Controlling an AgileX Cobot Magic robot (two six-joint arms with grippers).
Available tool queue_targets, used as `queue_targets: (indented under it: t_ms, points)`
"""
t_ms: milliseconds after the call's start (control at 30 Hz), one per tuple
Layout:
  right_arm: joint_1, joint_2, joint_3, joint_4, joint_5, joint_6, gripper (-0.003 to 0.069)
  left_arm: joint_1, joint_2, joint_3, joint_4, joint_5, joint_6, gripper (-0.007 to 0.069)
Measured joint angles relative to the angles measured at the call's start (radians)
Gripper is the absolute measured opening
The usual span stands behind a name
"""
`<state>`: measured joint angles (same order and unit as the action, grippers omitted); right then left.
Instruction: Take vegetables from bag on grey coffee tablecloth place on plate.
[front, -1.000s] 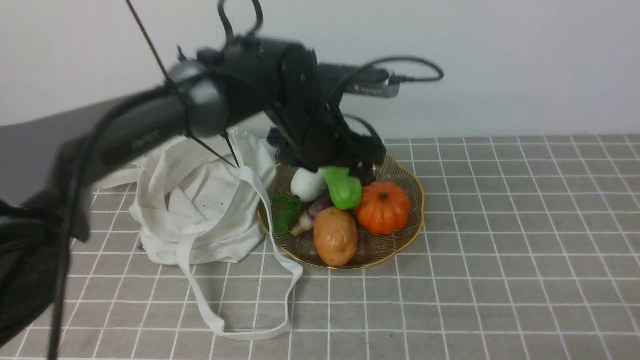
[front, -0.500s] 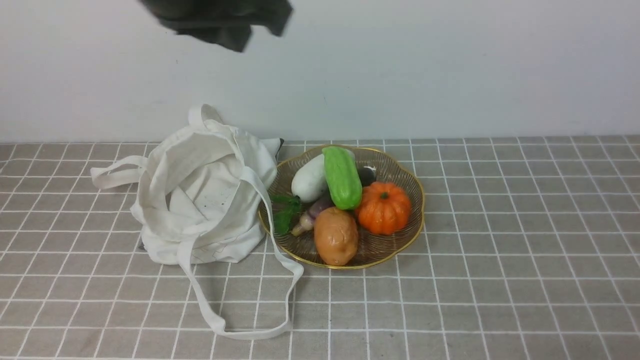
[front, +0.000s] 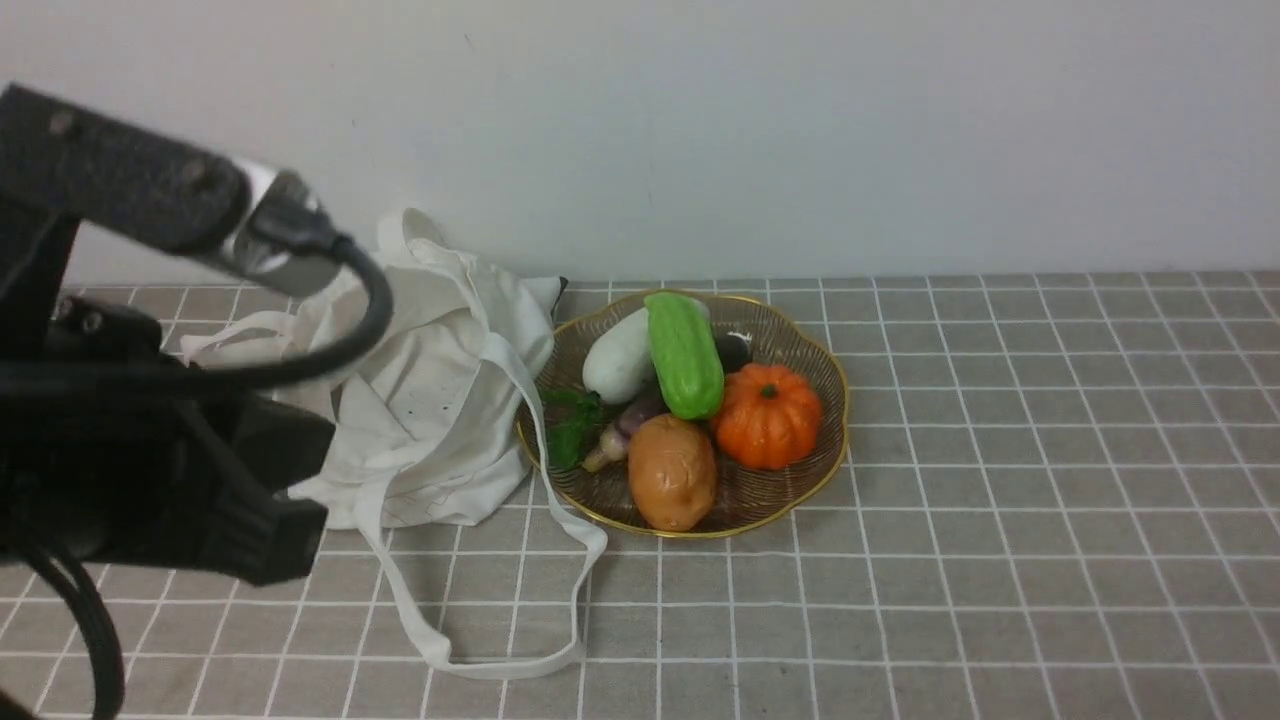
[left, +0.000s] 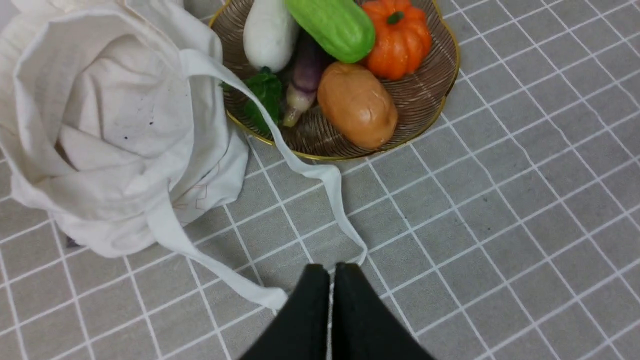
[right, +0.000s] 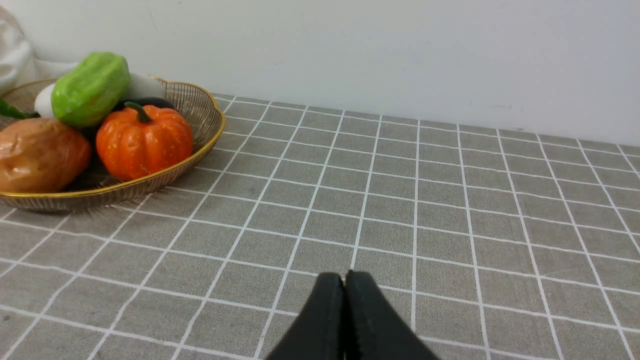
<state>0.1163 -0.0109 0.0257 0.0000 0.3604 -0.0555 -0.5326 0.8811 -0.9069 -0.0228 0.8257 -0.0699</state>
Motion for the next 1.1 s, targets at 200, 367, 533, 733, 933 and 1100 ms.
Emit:
queue_targets:
  t_ms: [200,367,533,733,933,1100]
  points:
    - [0.000,0.000,0.000,0.000,0.000,0.000,-0.0015,0.000,-0.036,0.101,-0.001,0.012,-0.001,-0.0005]
    - [0.000,0.000,0.000,0.000,0.000,0.000,-0.0015,0.000,-0.033,0.111,0.000,0.068,-0.001,-0.0005]
    - [0.000,0.000,0.000,0.000,0.000,0.000,-0.0015,0.000,-0.033,0.111,0.000,0.068,-0.001,-0.0005]
    - [0.000,0.000,0.000,0.000,0.000,0.000,-0.0015,0.000,-0.033,0.111,-0.001,0.068,-0.001,-0.0005]
    - [0.000,0.000,0.000,0.000,0.000,0.000,-0.0015,0.002,-0.078,0.111,0.000,0.069,-0.001,-0.0005]
    - [0.000,0.000,0.000,0.000,0.000,0.000,-0.0015,0.061,-0.166,0.121,0.008,0.071,-0.001,-0.0005]
